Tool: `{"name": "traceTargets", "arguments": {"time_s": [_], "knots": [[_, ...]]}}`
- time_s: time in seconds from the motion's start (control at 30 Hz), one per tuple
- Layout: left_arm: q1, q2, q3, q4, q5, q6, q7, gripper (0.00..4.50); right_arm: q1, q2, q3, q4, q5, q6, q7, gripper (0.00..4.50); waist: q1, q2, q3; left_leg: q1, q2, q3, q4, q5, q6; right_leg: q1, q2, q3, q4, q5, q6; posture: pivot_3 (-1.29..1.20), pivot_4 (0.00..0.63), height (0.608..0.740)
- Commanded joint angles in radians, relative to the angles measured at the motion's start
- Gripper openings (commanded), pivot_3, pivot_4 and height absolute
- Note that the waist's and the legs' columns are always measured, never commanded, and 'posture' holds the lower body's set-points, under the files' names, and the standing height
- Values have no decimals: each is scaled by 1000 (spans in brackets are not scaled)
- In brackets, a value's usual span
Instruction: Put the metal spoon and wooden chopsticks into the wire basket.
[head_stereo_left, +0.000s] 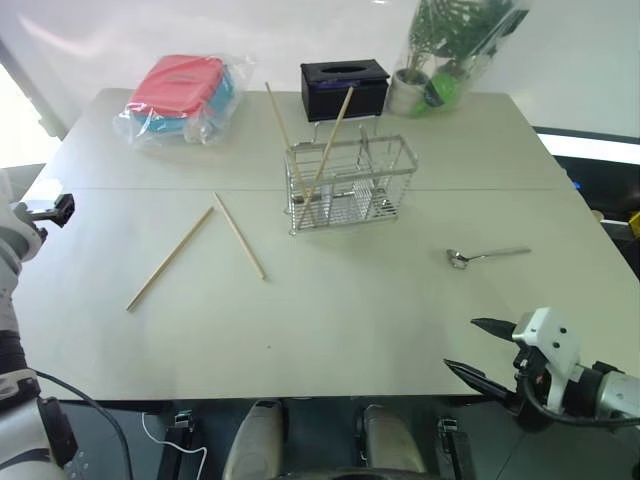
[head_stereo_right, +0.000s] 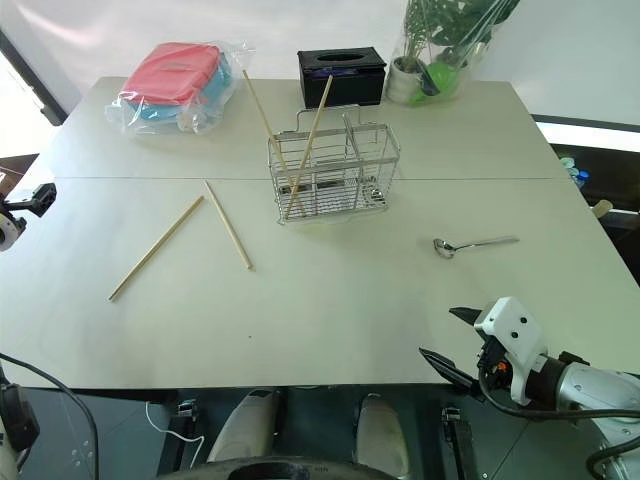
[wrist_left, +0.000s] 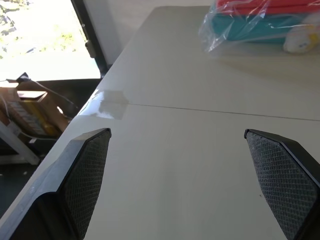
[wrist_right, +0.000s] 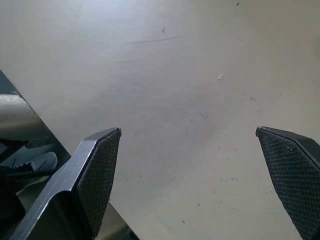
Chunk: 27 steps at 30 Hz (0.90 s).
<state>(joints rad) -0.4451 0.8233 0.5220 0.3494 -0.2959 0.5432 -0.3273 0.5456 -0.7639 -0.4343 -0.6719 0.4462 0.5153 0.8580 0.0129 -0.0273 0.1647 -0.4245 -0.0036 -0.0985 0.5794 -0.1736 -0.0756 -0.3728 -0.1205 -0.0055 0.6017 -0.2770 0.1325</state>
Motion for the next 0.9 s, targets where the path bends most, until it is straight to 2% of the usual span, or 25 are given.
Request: {"name": "traceTargets", "arguments": {"time_s": [0.03, 0.67, 0.8, 0.9], "knots": [[-31, 20, -6, -24, 0, -3, -4, 4500, -1, 7, -7, -20, 2, -20, -3, 4468, 0, 0, 0, 0, 0, 0, 0, 0, 0, 0, 0, 0, 0, 0, 0, 0, 150, 710], [-17, 26, -65, -78, 3, -13, -92, 4500, -44, -29, -15, 47, -36, -79, 32, 4468, -1, -1, -1, 2, 0, 0, 1, 0, 0, 0, 0, 0, 3, 0, 0, 0, 150, 710], [23, 26, -88, -181, -20, -9, -164, 4500, -111, -89, -3, 116, -58, -118, 85, 4468, -2, -1, -1, 2, 0, 1, 1, 0, 0, 0, 0, 1, 4, 0, 0, 0, 150, 710], [102, 19, -76, -340, -92, 25, -255, 4500, -244, -151, 28, 215, -73, -154, 121, 4468, -6, -1, -1, 3, 1, 3, 1, 0, 0, 0, 0, 2, 5, 0, 0, 0, 150, 710]]}}
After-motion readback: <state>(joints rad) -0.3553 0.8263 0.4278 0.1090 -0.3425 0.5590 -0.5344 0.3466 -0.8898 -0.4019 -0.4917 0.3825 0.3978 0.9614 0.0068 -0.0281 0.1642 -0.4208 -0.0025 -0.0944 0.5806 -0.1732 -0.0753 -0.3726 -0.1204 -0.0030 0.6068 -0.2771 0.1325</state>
